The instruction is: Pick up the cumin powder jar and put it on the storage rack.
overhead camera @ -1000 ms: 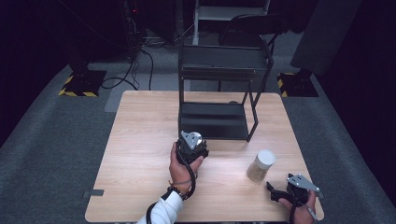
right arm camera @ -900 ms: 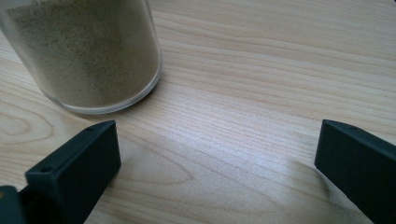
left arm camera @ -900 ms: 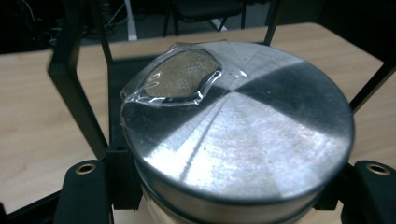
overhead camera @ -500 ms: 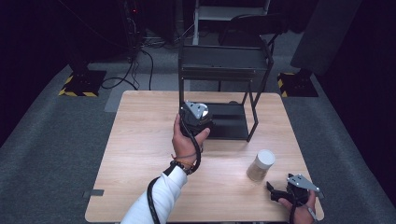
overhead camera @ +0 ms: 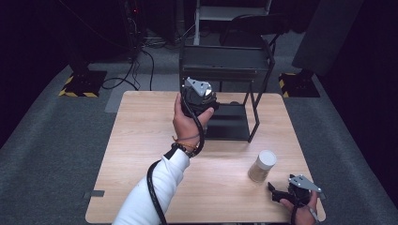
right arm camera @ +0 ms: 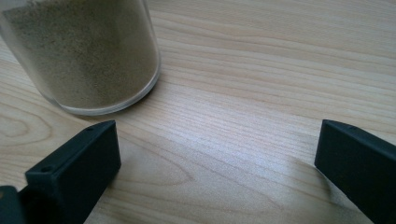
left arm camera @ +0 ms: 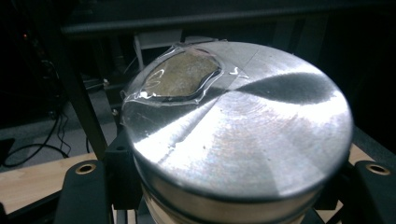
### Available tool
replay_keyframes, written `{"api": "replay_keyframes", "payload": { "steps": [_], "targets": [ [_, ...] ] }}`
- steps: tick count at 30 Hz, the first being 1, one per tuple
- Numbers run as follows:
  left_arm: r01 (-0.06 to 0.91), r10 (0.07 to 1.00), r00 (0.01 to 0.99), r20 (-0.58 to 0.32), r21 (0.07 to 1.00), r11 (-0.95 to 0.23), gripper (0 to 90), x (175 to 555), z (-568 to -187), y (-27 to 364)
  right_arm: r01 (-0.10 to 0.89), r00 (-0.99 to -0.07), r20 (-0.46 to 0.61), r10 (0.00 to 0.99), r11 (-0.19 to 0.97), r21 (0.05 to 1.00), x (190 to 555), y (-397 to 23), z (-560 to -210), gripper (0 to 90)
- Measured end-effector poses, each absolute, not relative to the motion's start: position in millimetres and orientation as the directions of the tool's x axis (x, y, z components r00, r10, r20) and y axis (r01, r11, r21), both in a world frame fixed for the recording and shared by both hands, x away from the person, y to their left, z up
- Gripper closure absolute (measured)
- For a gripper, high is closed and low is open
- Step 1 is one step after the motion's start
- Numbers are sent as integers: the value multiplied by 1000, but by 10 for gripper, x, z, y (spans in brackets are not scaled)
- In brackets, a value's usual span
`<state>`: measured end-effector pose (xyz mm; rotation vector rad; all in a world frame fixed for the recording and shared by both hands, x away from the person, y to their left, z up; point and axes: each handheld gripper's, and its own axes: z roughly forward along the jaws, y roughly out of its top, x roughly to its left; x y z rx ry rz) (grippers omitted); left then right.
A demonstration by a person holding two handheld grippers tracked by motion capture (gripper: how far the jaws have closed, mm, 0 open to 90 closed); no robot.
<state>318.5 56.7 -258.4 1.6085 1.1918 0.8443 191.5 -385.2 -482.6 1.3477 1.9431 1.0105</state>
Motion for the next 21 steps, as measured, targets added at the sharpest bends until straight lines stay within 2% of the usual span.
{"api": "replay_keyframes", "payload": {
  "steps": [7,21],
  "targets": [
    [273,958,286,0,959,-81,307,3258,-2275,554,522,-336,-22,942,206,828,1923,-3860,-4821,0],
    [239,959,284,12,967,-83,307,3468,-1888,484,527,-335,-15,942,201,826,1932,-3866,-4817,0]
  ]
}}
